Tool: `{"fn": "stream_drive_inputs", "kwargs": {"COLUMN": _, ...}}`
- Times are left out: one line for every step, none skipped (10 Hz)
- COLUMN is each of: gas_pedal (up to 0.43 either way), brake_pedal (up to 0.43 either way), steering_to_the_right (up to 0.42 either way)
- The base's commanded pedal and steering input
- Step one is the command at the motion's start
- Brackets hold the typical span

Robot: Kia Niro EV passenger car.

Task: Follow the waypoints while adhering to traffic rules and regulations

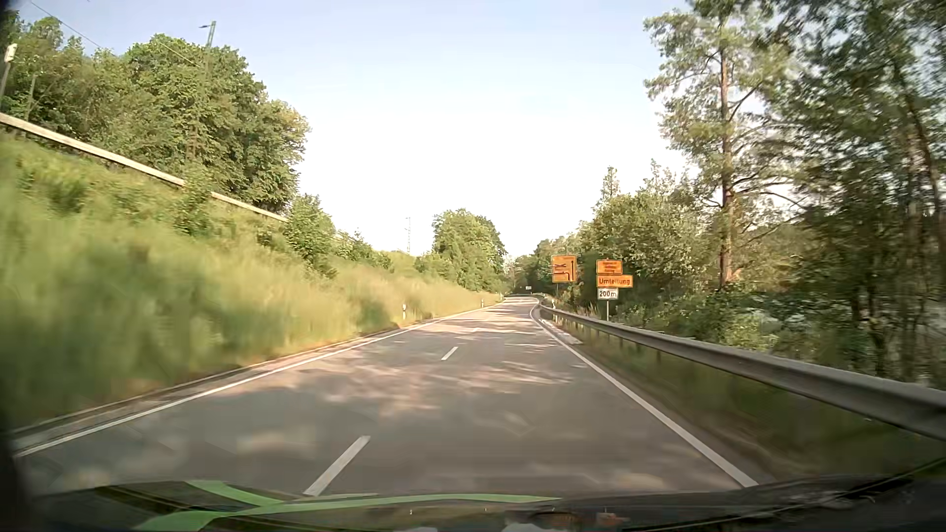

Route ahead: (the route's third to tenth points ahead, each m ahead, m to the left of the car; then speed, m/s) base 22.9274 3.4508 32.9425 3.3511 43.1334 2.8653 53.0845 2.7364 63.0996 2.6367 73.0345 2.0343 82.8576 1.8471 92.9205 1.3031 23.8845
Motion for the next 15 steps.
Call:
{"fn": "stream_drive_inputs", "kwargs": {"gas_pedal": 0.24, "brake_pedal": 0.0, "steering_to_the_right": 0.003}}
{"fn": "stream_drive_inputs", "kwargs": {"gas_pedal": 0.24, "brake_pedal": 0.0, "steering_to_the_right": 0.004}}
{"fn": "stream_drive_inputs", "kwargs": {"gas_pedal": 0.24, "brake_pedal": 0.0, "steering_to_the_right": 0.004}}
{"fn": "stream_drive_inputs", "kwargs": {"gas_pedal": 0.189, "brake_pedal": 0.0, "steering_to_the_right": 0.004}}
{"fn": "stream_drive_inputs", "kwargs": {"gas_pedal": 0.059, "brake_pedal": 0.0, "steering_to_the_right": 0.004}}
{"fn": "stream_drive_inputs", "kwargs": {"gas_pedal": 0.0, "brake_pedal": 0.0, "steering_to_the_right": 0.004}}
{"fn": "stream_drive_inputs", "kwargs": {"gas_pedal": 0.0, "brake_pedal": 0.0, "steering_to_the_right": 0.004}}
{"fn": "stream_drive_inputs", "kwargs": {"gas_pedal": 0.0, "brake_pedal": 0.0, "steering_to_the_right": 0.004}}
{"fn": "stream_drive_inputs", "kwargs": {"gas_pedal": 0.0, "brake_pedal": 0.0, "steering_to_the_right": 0.0}}
{"fn": "stream_drive_inputs", "kwargs": {"gas_pedal": 0.0, "brake_pedal": 0.0, "steering_to_the_right": -0.007}}
{"fn": "stream_drive_inputs", "kwargs": {"gas_pedal": 0.0, "brake_pedal": 0.0, "steering_to_the_right": -0.008}}
{"fn": "stream_drive_inputs", "kwargs": {"gas_pedal": 0.079, "brake_pedal": 0.0, "steering_to_the_right": -0.006}}
{"fn": "stream_drive_inputs", "kwargs": {"gas_pedal": 0.098, "brake_pedal": 0.0, "steering_to_the_right": -0.002}}
{"fn": "stream_drive_inputs", "kwargs": {"gas_pedal": 0.118, "brake_pedal": 0.0, "steering_to_the_right": 0.001}}
{"fn": "stream_drive_inputs", "kwargs": {"gas_pedal": 0.13, "brake_pedal": 0.0, "steering_to_the_right": 0.003}}
